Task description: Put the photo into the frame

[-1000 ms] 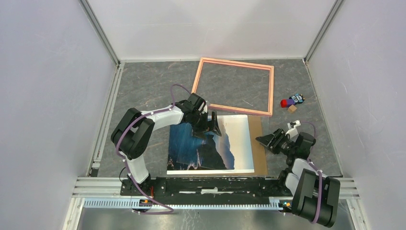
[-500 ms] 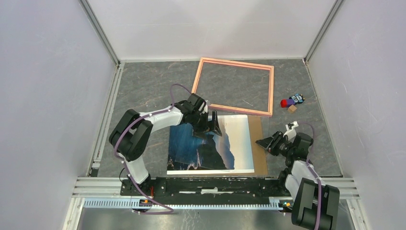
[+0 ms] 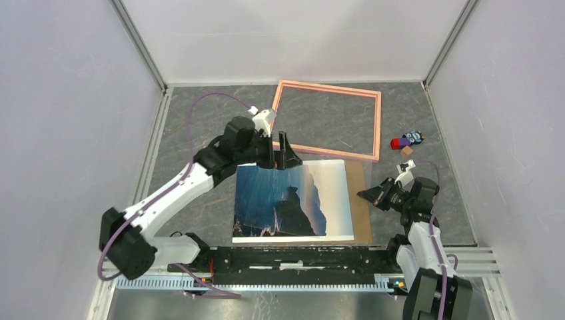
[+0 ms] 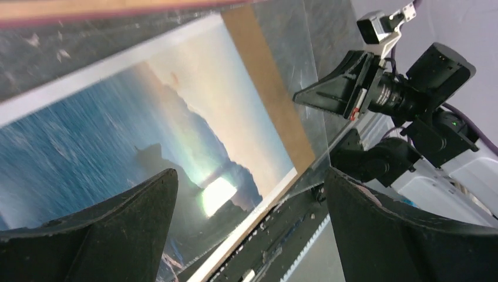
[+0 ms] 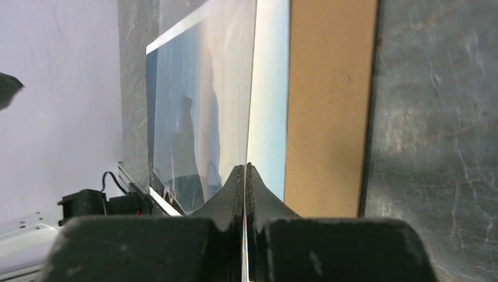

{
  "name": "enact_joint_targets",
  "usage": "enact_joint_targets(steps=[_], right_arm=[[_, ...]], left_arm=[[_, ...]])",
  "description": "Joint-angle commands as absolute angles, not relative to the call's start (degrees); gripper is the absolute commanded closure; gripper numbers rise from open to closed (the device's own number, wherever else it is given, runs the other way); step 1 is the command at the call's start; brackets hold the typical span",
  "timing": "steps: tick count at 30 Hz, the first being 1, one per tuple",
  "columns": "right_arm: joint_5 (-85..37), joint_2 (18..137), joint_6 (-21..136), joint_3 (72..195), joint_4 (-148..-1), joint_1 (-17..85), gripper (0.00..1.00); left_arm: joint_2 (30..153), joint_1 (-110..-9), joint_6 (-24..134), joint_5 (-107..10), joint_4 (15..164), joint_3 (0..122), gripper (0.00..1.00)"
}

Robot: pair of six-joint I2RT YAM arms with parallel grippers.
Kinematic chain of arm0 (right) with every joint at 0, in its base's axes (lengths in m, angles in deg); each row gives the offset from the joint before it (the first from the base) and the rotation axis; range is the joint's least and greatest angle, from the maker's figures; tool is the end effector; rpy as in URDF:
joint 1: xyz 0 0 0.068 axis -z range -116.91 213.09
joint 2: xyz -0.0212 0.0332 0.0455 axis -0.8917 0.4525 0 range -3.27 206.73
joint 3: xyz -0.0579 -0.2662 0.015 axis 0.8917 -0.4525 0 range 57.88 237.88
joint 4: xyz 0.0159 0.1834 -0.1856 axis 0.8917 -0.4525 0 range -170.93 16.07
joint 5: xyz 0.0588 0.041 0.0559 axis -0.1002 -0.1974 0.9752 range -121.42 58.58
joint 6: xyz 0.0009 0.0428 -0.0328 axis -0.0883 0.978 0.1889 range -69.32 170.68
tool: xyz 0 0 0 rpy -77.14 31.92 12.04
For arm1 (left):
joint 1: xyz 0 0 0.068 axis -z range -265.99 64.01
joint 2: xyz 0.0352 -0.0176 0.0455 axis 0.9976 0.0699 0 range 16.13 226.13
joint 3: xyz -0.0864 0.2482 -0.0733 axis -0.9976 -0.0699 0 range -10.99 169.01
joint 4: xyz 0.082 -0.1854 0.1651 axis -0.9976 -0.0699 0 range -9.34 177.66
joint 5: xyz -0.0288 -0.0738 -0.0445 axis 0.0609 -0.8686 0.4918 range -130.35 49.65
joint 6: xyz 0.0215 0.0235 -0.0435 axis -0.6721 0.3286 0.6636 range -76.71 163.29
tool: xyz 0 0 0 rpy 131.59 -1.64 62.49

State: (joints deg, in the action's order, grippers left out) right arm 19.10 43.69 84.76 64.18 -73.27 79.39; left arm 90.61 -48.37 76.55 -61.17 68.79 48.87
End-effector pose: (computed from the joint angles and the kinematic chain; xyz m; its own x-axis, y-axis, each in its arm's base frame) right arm 0.1408 -0.0125 0.1303 -0.7290 0.5843 -0.3565 0.0234 0.5418 0.8402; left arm 0.2228 -0.1876 0.3049 -0.8072 -0.0251 -0.5898 0.4337 0.6526 -0.6213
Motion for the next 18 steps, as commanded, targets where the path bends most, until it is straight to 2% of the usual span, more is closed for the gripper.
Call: enact_joint_targets(steps=[1,7,14,18], right_arm=[[19.20,38.95,77.54,72.29,-82.53,78.29,1.00],[16.05,40.55,72.79,85.64,-87.06,75.18,1.00],[15.96,53.94,71.51,96.56,-78.68,67.53,1.00],[17.09,60.95,75.07,99.90,-68.95,65.51,1.00]], left_arm=[[82.88,-48.37,71.70,-56.66,72.99,46.24,0.00],[76.85,-48.88,70.51,-54.25,75.31,44.32,0.00],[75.52,-48.90,70.18,-53.75,75.16,44.08,0.00],[75.97,-48.89,69.92,-53.11,75.36,43.68,0.00]])
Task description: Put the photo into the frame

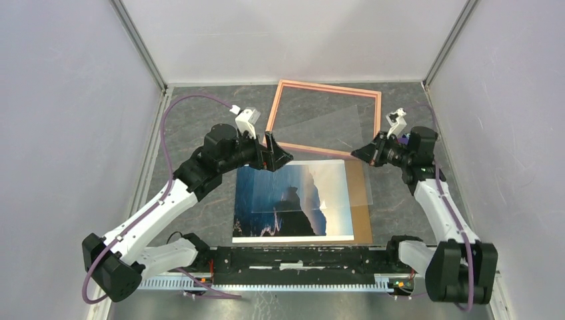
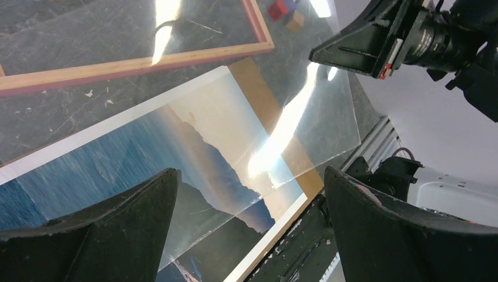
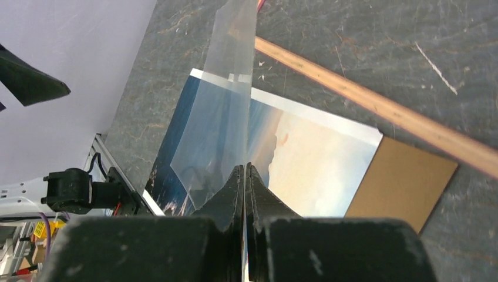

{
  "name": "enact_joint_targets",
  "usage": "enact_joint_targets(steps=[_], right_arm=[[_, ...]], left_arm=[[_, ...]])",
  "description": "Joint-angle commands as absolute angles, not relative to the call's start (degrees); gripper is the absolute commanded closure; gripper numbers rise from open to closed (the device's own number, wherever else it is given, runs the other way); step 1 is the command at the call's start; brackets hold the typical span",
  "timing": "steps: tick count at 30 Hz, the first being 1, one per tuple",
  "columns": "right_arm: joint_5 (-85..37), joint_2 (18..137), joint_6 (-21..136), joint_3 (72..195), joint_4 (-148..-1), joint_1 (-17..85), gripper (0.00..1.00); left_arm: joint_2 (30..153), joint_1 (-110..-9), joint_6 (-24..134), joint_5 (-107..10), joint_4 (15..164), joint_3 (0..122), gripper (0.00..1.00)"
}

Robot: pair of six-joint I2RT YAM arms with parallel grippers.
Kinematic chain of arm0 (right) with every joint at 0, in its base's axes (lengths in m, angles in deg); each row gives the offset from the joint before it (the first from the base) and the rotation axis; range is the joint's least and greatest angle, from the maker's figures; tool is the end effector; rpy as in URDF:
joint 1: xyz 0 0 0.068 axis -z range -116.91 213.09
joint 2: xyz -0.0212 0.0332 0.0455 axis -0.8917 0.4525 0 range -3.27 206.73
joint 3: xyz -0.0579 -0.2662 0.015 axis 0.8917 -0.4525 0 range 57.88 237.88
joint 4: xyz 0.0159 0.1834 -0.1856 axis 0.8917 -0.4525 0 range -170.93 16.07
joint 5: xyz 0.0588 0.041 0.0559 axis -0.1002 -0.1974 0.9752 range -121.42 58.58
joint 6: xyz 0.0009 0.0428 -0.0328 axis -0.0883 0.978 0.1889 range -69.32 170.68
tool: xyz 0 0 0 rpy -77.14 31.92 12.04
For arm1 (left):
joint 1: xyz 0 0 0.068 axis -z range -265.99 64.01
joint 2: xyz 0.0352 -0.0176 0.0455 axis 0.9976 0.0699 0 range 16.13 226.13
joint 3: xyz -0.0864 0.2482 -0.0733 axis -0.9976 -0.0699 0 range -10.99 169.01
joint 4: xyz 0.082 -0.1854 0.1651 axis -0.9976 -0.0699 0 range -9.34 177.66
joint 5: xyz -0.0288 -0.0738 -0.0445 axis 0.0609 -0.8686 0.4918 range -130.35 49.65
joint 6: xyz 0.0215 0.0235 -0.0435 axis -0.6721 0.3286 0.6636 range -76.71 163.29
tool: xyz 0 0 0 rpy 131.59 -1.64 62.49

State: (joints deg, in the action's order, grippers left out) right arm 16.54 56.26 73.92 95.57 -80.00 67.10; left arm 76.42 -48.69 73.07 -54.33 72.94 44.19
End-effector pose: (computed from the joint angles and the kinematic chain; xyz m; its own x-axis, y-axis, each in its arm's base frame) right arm 0.2235 0.0109 0.2598 -0.6689 0.3118 -0.6748 -0.3744 0.6430 0.6681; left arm 0.1862 -0.1526 0.3440 -0.6161 -0.1365 -0.7758 0.5332 0.6526 -0.5383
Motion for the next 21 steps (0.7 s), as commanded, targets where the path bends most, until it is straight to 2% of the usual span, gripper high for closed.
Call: enact_joint_targets(steps=[1,8,12,16,21], right_arm=[[16.87,62.67,75.91,101.16,-67.23,65.12,1.00],[8.30,75.33,83.93,107.92,-58.48,64.76,1.00],[4.21,86.88,81.56,117.69,-64.97,64.94,1.00],[3.84,97.62,80.36,127.01,-67.34,65.11,1.00],[0.65,110.59,75.11,143.76,-80.25,65.59,1.00]], left_arm=[[76.11,-48.88,69.77,-52.82,75.36,43.68,0.00],[76.88,-48.81,70.26,-51.39,75.37,42.95,0.00],[77.59,-48.55,69.68,-46.97,74.11,42.64,0.00],[78.96,-48.43,71.33,-44.20,69.75,47.36,0.00],[81.60,-48.38,72.72,-40.50,66.92,52.62,0.00]])
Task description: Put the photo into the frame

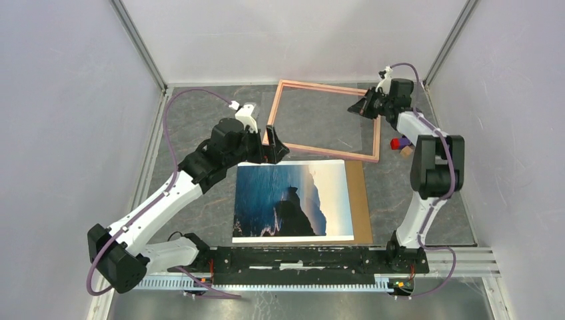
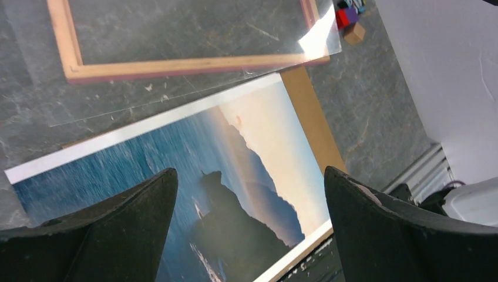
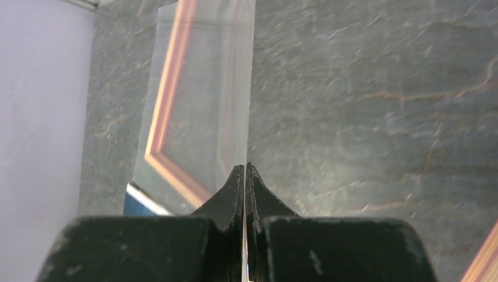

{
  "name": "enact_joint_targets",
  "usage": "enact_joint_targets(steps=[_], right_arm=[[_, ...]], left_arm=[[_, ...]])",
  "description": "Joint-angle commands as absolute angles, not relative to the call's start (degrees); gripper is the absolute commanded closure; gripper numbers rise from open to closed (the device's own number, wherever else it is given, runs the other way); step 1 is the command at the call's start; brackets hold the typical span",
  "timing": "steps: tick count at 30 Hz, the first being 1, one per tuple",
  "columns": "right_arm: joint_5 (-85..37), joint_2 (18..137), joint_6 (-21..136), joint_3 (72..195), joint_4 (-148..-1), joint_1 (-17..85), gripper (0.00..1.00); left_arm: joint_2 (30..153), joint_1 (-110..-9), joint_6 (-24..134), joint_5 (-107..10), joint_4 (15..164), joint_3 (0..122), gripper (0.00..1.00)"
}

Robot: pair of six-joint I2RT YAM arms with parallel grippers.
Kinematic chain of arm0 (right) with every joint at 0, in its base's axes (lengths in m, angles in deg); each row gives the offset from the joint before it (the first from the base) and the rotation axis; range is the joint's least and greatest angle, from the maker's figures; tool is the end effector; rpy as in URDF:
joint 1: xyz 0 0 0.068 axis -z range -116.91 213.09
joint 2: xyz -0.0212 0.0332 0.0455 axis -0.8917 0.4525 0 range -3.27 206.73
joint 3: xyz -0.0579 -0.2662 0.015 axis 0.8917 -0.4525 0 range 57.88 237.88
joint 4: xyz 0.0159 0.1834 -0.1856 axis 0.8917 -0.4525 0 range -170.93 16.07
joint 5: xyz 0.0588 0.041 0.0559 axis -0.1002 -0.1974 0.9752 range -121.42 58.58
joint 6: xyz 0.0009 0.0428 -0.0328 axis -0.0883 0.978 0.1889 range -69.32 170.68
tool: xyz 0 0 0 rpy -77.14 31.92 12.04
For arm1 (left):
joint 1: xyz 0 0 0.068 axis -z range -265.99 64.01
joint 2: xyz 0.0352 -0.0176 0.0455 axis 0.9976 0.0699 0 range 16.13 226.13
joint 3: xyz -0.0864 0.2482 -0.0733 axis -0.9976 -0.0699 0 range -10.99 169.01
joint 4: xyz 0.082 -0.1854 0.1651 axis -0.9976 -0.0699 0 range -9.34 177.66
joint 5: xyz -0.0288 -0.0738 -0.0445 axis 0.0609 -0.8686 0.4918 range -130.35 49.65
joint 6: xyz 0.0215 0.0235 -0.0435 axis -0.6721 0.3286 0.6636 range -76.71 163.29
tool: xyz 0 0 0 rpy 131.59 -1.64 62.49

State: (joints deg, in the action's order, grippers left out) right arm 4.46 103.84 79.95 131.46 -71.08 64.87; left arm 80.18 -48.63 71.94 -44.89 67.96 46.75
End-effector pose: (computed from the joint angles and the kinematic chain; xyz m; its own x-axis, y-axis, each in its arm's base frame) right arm 0.4238 0.0078 0.2281 -0.6789 0.4174 -0.6040 -0.1683 0.7123 0.6814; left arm 0.1994 -0.1557 0.3356 -0.6230 -0.1256 -0.7720 0.4133 0.7851 -0.4613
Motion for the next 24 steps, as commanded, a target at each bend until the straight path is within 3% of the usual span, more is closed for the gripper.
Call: enact_joint_targets(steps=[1,4,9,24], right_arm=[[0.57,113.42,74.75,147.68,-82.31,65.92,1.00],[2.55,119.02,75.19,154.02,-83.19,66.75,1.00],[4.14,119.68,80.38,146.40,-71.06,67.13,1.00],[4.41,116.33,78.45,138.53,-65.83,70.01,1.00]], left_arm=[[82.59,-48.37,72.25,-40.53,66.63,53.84,0.00],[86.74,-48.35,69.57,-37.41,64.68,58.54,0.00],[93.23,-48.38,66.28,-33.07,60.73,65.58,0.00],[90.19,-48.36,60.43,-30.91,65.21,57.85,0.00]])
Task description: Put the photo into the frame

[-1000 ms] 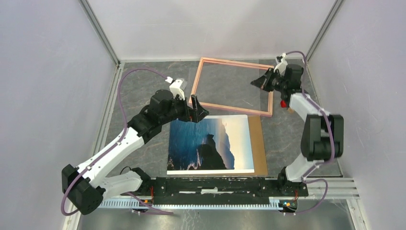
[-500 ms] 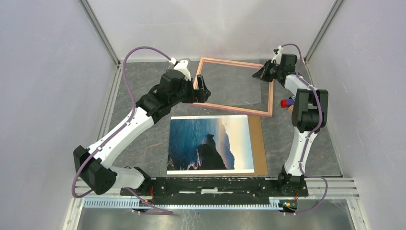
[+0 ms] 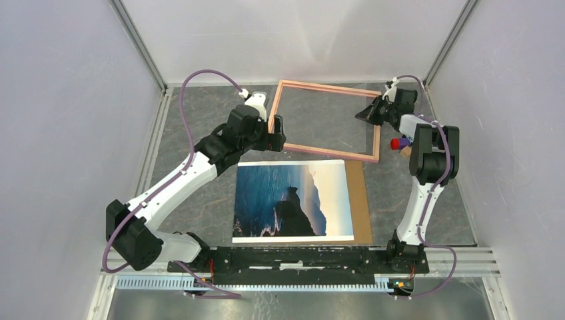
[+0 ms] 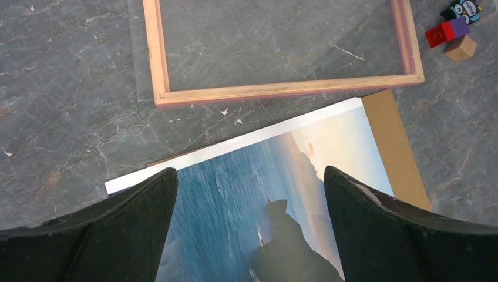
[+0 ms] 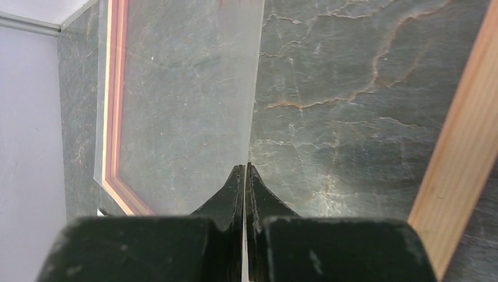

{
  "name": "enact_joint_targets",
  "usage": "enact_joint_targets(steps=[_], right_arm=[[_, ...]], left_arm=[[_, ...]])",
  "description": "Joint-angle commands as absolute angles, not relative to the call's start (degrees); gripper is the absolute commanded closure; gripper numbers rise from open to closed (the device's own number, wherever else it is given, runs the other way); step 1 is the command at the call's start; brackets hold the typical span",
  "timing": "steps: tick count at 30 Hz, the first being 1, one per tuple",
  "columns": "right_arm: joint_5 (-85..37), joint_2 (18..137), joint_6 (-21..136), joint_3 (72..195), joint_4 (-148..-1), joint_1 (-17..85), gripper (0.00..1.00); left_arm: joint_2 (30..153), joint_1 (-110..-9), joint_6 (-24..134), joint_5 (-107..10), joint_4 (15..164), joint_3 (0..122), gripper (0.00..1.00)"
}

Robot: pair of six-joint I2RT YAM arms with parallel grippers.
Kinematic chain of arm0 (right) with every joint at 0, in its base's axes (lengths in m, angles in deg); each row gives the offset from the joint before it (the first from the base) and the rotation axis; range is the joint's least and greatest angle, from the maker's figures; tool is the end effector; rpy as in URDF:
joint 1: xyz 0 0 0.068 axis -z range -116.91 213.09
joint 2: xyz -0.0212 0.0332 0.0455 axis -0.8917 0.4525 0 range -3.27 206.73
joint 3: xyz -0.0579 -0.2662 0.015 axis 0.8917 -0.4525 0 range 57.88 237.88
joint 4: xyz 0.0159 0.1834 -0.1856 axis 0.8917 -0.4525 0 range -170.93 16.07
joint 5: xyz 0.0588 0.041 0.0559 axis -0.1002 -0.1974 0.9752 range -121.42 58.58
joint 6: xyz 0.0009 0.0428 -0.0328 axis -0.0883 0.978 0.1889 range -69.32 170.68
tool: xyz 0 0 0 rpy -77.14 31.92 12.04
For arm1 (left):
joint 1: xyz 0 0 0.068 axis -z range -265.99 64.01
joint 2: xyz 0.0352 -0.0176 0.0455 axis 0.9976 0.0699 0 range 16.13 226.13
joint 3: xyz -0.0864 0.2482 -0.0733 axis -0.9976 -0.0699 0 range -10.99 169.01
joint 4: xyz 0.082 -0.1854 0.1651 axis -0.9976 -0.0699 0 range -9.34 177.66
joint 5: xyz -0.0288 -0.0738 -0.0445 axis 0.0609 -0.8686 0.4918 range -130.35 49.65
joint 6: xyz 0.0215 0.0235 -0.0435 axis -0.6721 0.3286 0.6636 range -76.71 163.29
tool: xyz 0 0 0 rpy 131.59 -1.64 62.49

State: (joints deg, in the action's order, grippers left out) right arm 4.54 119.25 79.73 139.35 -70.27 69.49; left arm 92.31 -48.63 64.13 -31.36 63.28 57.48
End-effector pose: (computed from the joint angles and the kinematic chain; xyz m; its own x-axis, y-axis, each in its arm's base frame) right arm 0.4671 -0.0313 0.1581 -0.7088 0.4750 -0.5215 -0.0335 0.7158 0.6975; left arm 0.2420 -0.1777 0.3385 -0.5705 -0.0066 -0.8213 0.3115 0.9235 -0.2238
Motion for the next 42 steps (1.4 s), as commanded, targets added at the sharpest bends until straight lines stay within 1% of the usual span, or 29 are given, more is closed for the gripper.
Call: enact_joint_targets(steps=[1,11,16,42], right_arm=[[4.58,116.12,78.84,138.35,-64.82,70.02,1.00],[4.71,115.57,78.09,138.52,-61.96,69.94,1.00],[3.88,117.18,75.44,142.78,-67.59,69.94,1.00],[2.00,119.30,71.42,147.37,-77.66,69.98,1.00]], left_arm=[[90.30,-48.36,60.44,-31.16,65.08,57.83,0.00],[89.01,-48.37,60.63,-32.09,65.02,57.55,0.00],[89.17,-48.37,60.78,-32.96,64.99,57.57,0.00],[89.43,-48.37,61.05,-35.06,64.95,57.59,0.00]])
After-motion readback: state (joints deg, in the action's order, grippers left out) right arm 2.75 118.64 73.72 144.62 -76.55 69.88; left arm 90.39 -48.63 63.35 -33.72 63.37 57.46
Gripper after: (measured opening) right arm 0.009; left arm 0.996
